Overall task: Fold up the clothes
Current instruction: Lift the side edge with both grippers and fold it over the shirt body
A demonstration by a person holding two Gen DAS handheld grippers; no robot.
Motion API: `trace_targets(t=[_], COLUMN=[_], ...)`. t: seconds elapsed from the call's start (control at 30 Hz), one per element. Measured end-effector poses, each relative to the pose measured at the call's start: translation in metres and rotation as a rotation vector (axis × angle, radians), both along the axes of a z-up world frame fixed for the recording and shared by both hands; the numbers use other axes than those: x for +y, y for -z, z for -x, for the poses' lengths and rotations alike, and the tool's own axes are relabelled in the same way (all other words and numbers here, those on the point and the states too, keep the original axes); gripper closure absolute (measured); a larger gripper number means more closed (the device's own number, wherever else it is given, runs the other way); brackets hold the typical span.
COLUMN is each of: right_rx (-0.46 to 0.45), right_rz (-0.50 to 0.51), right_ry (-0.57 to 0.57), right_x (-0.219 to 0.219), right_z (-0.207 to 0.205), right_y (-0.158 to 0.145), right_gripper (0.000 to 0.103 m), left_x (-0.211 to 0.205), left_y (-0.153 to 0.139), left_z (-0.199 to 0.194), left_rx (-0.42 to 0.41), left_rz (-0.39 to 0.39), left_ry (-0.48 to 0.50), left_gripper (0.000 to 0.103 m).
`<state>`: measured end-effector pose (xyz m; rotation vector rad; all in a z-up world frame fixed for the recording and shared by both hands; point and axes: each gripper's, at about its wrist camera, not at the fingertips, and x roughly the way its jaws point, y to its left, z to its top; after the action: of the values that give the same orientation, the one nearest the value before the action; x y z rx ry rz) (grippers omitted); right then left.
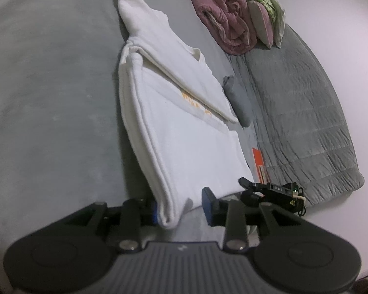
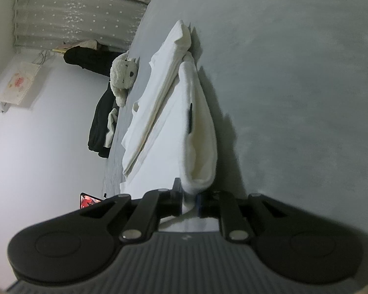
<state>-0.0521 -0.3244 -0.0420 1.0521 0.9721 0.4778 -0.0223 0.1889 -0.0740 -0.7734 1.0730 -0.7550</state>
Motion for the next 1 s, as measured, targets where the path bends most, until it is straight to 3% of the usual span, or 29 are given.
trace_targets(t=[0.33,0.53,0.6,0.63,0.67,0.73,0.87,1.0], right_rx=[-0.018,-0.041,-0.05,-0.052,-0.055,-0.062,-0.094,-0.125], right_rz=[0.0,0.04,0.05,0.05,0.049,0.044,0.018,0.001], right_ry=[-0.01,-0.041,-0.053,-0.057,-0.062,-0.061,-0.047,-0.032], right_x=[0.005,0.011,0.015,0.017,0.018,0.02,0.019,0.022], right_z=[0.0,0.0,0.0,-0.001,-0.001,-0.002,-0.003,-0.007], right_y=[-0.007,-0.012,-0.013,-0.013,-0.014,-0.016,-0.024,-0.031], right_gripper=[0.068,0.066,0.072,0.086,0.091,0.092,0.093,0.093], left_x=[0.003,0.0,0.0,-0.001,-0.001,-0.001,-0.002,0.001], left_y=[0.001,-0.001,-0.001,-0.002,-0.002,-0.002,-0.004,-0.011], left_z=[0.001,0.002,0.002,0.002,0.002,0.002,0.002,0.002], left_rx=[0.006,-0.001,-0.005,-0.006,-0.008,-0.012,-0.021,-0.064], left_rz=[-0.002,-0.016,-0.021,-0.024,-0.026,-0.032,-0.038,0.003], left_ry=[0.015,0.032,0.033,0.034,0.034,0.035,0.034,0.004], left_gripper=[0.066,0.069,0.072,0.078,0.082,0.091,0.093,0.094])
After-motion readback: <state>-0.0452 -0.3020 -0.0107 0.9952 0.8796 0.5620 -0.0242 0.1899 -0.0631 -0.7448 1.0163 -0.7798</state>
